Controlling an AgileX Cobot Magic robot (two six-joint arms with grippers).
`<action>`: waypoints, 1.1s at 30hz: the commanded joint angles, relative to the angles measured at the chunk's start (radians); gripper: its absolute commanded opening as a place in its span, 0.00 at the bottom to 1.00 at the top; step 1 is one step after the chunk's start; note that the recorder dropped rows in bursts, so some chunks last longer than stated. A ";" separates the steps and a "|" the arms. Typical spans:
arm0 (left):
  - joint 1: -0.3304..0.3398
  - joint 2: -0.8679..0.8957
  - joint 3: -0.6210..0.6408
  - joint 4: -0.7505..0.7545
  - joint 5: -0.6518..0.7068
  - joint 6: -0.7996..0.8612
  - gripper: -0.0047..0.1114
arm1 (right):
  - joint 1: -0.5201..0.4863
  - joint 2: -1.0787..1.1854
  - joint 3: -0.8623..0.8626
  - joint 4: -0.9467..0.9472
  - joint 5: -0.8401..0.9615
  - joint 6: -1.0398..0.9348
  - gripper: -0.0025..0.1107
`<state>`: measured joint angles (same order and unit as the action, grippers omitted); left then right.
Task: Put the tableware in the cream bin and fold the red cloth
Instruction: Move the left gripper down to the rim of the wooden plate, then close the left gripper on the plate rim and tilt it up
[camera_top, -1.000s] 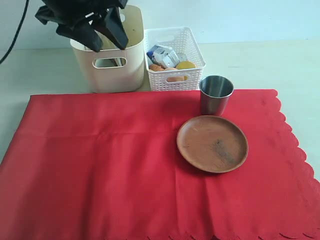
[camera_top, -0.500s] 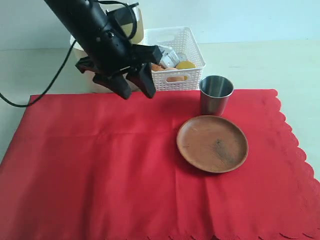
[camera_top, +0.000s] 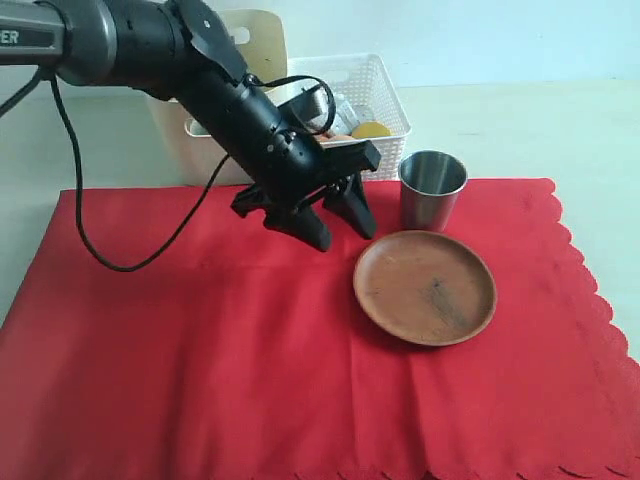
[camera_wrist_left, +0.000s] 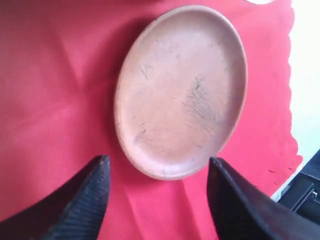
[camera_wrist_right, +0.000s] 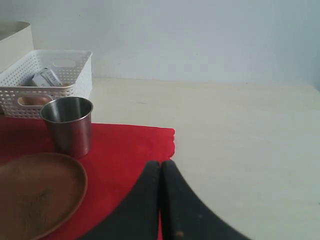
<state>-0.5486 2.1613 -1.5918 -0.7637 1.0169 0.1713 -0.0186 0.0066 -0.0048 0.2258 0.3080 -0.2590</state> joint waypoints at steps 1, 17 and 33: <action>-0.003 0.048 0.001 -0.062 -0.019 0.028 0.53 | -0.005 -0.007 0.005 0.011 -0.010 -0.002 0.02; -0.003 0.101 0.001 -0.168 -0.075 0.146 0.53 | -0.005 -0.007 0.005 0.010 -0.012 -0.002 0.02; -0.015 0.154 0.001 -0.205 -0.052 0.175 0.53 | -0.005 -0.007 0.005 0.010 -0.025 -0.002 0.02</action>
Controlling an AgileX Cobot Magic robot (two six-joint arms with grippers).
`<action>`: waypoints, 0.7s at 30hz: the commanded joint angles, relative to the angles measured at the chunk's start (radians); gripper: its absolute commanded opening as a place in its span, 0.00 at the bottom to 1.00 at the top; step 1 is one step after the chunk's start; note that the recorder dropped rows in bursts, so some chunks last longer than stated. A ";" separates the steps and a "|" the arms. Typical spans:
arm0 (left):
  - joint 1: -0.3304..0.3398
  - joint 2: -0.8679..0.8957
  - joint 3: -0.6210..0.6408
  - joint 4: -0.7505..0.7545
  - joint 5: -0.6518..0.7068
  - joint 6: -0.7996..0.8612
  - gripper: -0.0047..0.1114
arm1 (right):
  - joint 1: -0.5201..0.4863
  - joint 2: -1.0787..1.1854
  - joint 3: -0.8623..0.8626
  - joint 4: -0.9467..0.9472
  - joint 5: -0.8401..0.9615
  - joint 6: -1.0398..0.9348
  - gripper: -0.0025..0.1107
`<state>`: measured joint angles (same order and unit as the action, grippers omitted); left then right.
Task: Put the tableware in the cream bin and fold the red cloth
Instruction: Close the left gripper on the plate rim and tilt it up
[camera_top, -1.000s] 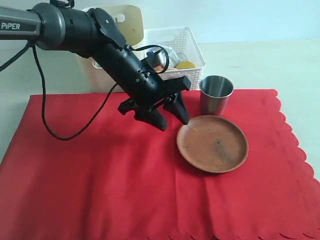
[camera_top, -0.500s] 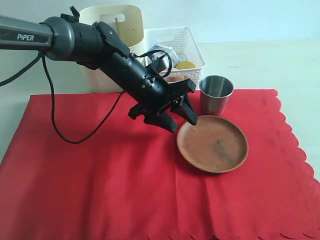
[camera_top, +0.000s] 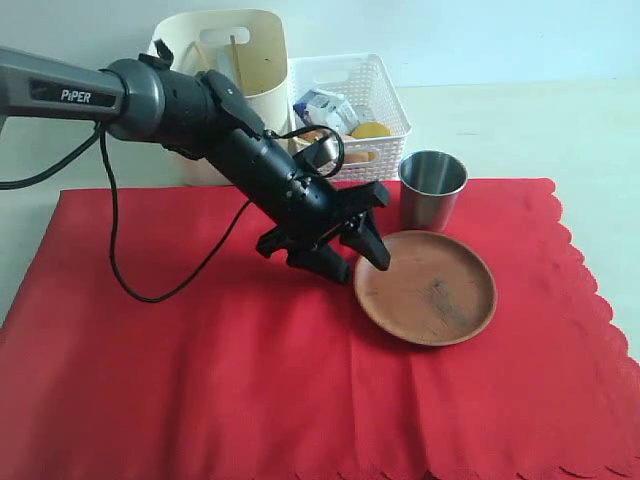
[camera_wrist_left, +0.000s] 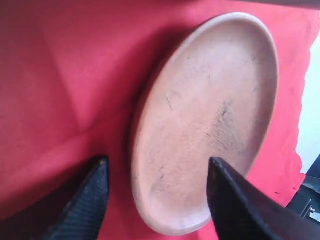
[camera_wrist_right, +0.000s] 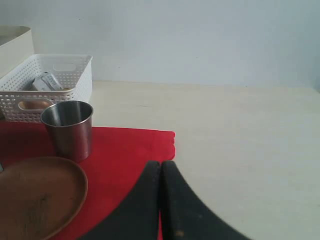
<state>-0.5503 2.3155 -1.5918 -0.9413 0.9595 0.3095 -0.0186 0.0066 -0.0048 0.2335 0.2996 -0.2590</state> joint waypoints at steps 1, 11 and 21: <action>-0.017 0.000 0.001 -0.037 0.006 0.048 0.53 | -0.005 -0.007 0.005 0.002 -0.017 -0.002 0.02; -0.039 0.000 0.001 -0.032 0.006 0.062 0.53 | -0.005 -0.007 0.005 0.002 -0.017 -0.002 0.02; -0.039 0.000 0.001 0.000 -0.034 0.054 0.29 | -0.005 -0.007 0.005 0.002 -0.017 -0.002 0.02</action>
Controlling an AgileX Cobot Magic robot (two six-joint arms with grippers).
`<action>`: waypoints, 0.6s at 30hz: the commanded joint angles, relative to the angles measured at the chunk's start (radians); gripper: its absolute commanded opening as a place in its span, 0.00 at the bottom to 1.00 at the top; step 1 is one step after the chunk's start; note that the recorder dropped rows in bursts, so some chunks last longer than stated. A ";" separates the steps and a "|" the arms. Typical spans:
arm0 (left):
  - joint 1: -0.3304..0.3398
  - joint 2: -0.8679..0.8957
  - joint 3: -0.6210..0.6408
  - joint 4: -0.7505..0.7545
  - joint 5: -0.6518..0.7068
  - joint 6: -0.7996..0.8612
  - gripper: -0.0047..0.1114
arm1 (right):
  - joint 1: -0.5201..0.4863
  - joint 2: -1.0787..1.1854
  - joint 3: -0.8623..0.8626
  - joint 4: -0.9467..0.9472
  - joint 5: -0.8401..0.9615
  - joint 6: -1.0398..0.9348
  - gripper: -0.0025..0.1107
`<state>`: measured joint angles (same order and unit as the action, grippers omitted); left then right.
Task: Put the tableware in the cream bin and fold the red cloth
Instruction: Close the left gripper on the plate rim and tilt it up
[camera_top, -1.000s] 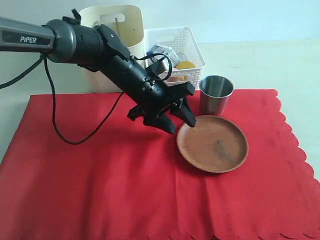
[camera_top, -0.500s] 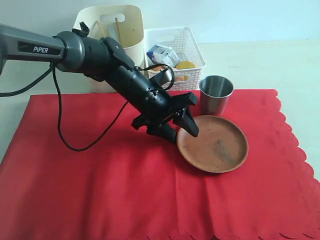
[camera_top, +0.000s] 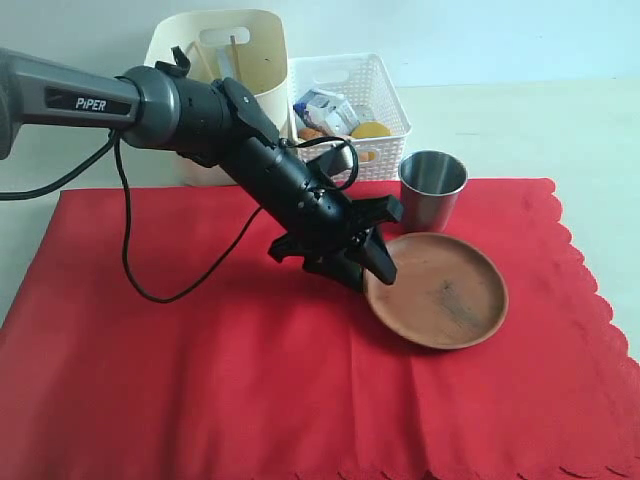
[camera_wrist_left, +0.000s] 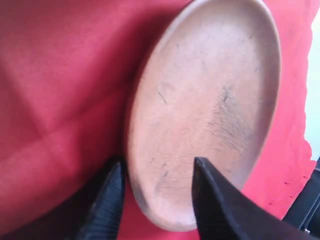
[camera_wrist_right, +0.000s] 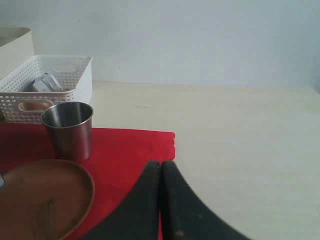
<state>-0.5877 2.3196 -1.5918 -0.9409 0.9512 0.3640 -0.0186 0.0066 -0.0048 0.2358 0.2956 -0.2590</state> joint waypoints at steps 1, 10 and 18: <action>-0.002 -0.005 0.001 0.000 -0.031 -0.001 0.25 | -0.005 -0.007 0.005 0.000 -0.012 -0.002 0.02; -0.002 -0.005 0.001 0.003 -0.048 -0.027 0.04 | -0.005 -0.007 0.005 0.000 -0.012 -0.002 0.02; -0.002 -0.007 -0.001 0.001 -0.036 -0.059 0.04 | -0.005 -0.007 0.005 0.000 -0.012 -0.002 0.02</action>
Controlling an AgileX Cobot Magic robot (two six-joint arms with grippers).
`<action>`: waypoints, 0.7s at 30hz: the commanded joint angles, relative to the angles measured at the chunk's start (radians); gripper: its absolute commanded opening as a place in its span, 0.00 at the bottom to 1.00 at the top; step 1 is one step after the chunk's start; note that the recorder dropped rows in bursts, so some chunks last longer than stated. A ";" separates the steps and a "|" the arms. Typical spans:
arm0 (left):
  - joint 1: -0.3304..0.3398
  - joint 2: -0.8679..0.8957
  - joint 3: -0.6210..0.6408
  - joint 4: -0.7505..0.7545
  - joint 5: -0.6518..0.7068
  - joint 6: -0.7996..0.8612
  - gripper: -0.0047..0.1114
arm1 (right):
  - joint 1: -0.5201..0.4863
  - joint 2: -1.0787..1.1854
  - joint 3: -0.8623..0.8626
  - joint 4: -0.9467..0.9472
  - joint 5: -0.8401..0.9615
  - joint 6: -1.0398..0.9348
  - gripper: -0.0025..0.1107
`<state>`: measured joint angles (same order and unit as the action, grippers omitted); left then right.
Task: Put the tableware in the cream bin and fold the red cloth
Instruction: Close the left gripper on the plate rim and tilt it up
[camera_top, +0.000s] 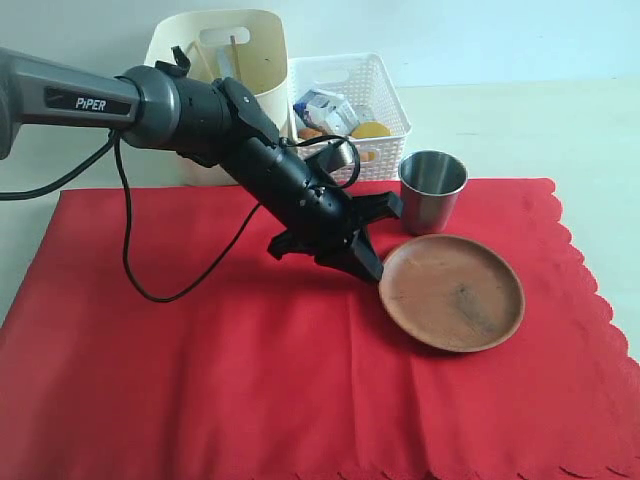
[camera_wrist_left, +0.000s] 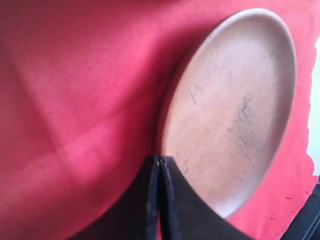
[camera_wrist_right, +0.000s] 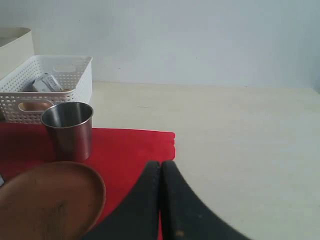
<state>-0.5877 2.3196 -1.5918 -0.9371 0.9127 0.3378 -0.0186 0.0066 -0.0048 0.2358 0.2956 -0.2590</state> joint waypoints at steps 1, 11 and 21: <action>-0.002 -0.007 -0.001 -0.003 0.000 -0.044 0.06 | -0.005 -0.007 0.005 0.000 -0.012 -0.002 0.02; -0.007 -0.019 -0.001 -0.021 -0.002 -0.054 0.45 | -0.005 -0.007 0.005 0.000 -0.012 -0.002 0.02; -0.074 -0.021 -0.001 0.078 -0.116 -0.163 0.45 | -0.005 -0.007 0.005 0.000 -0.012 -0.002 0.02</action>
<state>-0.6530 2.3117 -1.5918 -0.8921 0.8357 0.2243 -0.0186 0.0066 -0.0048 0.2358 0.2956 -0.2590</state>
